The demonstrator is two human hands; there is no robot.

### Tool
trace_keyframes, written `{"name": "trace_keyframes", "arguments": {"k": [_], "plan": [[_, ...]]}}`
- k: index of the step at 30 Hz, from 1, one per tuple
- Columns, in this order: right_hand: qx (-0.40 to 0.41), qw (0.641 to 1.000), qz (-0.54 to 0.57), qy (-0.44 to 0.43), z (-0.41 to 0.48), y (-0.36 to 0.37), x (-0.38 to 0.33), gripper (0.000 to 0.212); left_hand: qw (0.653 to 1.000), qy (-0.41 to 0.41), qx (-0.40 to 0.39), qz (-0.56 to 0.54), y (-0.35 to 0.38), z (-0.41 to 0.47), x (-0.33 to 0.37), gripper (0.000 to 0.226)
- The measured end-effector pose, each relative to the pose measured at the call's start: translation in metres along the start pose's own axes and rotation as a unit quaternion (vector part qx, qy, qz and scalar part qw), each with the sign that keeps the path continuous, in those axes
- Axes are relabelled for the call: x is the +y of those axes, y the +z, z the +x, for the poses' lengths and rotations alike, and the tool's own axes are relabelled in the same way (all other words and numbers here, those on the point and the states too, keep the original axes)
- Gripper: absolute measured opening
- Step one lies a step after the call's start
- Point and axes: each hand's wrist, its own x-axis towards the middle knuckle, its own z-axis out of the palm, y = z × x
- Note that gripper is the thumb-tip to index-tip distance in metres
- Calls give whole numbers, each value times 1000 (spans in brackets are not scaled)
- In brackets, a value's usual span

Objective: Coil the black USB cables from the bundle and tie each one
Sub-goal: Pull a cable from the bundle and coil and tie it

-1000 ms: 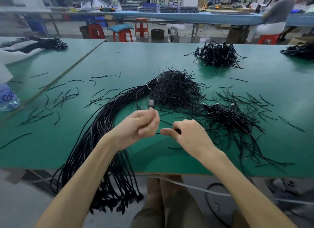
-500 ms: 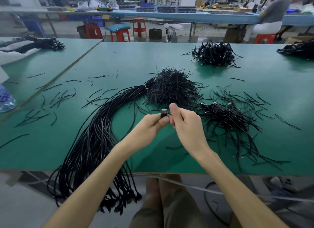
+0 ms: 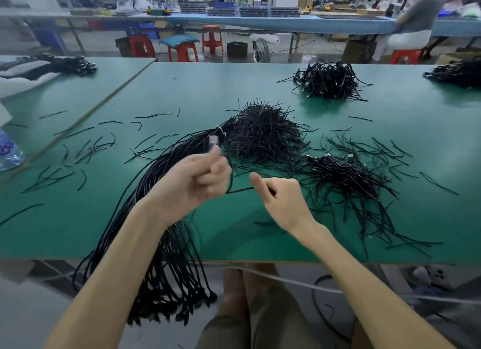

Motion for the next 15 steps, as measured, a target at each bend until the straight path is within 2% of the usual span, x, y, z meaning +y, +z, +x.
{"name": "trace_keyframes", "arguments": {"k": [1,3,4,5,7,9,12,13,15], "plan": [[3,1000,-2,9,5,-1,1,65,992,-12,-23,124,3,-1,-1,41],[18,999,6,26,14,-1,1,66,942,-39,-47,331,12,1,-5,39],[23,999,14,32,16,1,-1,67,914,-50,-50,399,16,5,-10,38],[25,999,24,37,18,4,-3,68,894,-60,-41,442,20,9,-17,35],[34,997,49,50,17,8,-10,66,880,-51,15,471,26,17,-31,28],[60,991,96,73,16,9,-14,65,893,-1,74,445,26,20,-39,23],[88,977,177,82,9,11,-21,61,922,57,154,350,21,24,-52,27],[85,977,181,75,4,15,-25,60,942,52,173,283,22,25,-55,36],[67,981,172,64,-6,25,-30,61,982,34,170,74,22,30,-59,47]]}}
